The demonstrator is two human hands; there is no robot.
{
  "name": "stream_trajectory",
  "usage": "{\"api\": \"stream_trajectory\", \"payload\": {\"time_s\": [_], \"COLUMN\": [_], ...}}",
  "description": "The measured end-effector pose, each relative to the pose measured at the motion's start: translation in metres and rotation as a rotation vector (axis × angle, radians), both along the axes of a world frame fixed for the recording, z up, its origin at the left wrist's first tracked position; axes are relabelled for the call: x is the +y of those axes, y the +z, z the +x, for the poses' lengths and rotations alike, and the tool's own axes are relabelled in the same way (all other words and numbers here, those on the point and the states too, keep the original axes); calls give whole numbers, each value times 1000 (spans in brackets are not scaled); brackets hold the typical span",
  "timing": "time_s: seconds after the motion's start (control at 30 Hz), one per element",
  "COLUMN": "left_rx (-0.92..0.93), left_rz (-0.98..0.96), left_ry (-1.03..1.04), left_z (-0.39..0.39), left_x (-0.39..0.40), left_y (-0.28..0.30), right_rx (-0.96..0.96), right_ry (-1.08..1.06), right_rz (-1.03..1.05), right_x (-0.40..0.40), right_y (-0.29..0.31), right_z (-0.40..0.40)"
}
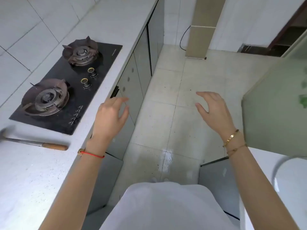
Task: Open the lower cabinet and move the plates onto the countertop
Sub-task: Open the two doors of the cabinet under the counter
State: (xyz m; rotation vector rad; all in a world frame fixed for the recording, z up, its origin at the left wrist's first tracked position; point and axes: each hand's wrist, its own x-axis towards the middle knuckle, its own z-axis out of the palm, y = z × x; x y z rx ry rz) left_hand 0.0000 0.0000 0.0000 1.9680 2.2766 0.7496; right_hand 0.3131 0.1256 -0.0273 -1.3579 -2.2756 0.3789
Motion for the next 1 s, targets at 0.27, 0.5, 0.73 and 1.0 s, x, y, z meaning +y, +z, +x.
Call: {"api": "stream_trajectory", "payload": {"time_s": [0.27, 0.5, 0.73, 1.0], "left_rx": [-39, -82, -124, -106], "left_rz": [-31, -64, -105, -93], "left_ry": [61, 94, 86, -24], "left_z": [8, 5, -18, -52], "left_x": [2, 46, 146, 323], "left_y": [-24, -41, -60, -48], "right_rx": [-8, -17, -34, -24], "right_ry": [-4, -22, -30, -79], "right_rz": [-103, -177, -219, -213], "right_x": [5, 45, 143, 293], "right_y": [-31, -50, -63, -52], "right_z": [11, 12, -16, -65]}}
